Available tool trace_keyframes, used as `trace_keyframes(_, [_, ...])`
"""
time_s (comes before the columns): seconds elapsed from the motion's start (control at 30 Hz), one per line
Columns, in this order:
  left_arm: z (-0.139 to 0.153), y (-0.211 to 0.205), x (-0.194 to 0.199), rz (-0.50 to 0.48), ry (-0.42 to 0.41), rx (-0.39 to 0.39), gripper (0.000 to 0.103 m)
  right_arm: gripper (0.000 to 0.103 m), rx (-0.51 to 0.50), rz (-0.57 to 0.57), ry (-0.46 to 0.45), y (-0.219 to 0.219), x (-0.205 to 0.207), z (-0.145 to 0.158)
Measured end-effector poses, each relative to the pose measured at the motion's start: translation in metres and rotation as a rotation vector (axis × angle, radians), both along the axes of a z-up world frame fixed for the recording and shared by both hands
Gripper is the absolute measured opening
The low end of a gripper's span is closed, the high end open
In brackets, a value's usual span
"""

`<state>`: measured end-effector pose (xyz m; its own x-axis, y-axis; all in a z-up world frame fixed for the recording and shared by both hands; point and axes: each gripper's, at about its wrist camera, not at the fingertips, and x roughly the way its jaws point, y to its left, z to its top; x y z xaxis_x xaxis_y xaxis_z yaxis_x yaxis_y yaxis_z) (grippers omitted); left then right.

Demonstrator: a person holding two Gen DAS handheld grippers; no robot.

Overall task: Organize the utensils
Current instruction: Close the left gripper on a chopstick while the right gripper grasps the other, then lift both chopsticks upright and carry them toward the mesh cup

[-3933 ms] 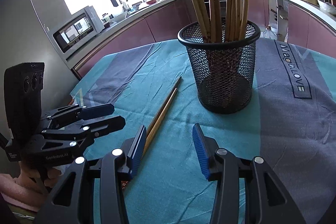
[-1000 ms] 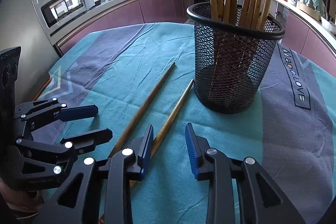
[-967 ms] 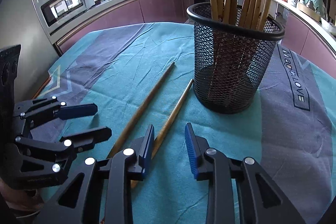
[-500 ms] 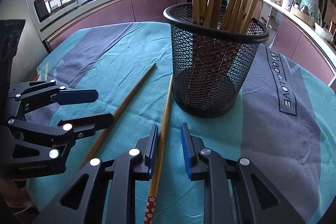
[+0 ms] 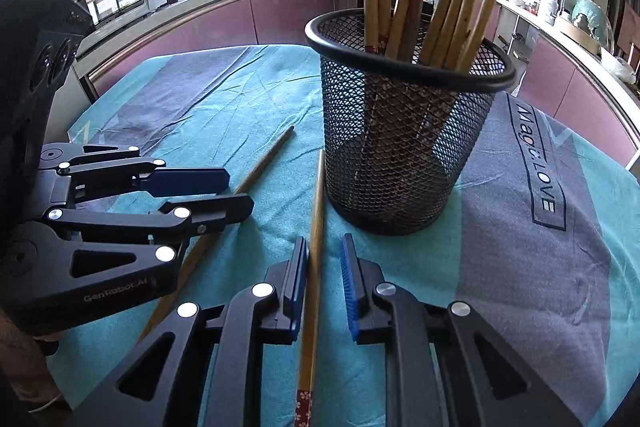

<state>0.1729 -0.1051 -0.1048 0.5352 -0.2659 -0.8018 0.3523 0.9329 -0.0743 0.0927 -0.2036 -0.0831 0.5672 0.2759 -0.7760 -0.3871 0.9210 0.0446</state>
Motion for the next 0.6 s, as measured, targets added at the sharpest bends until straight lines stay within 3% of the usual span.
trace_keyframes(0.1, [0.0,-0.002,0.001,0.015,0.001,-0.005,0.012,0.005,0.017,0.005,0.001,0.001,0.002,-0.001])
trace_keyframes(0.6, [0.005,0.011,-0.017,0.037,0.001,-0.075,0.008,0.005,0.132,0.029,-0.001,-0.014,-0.009,0.014])
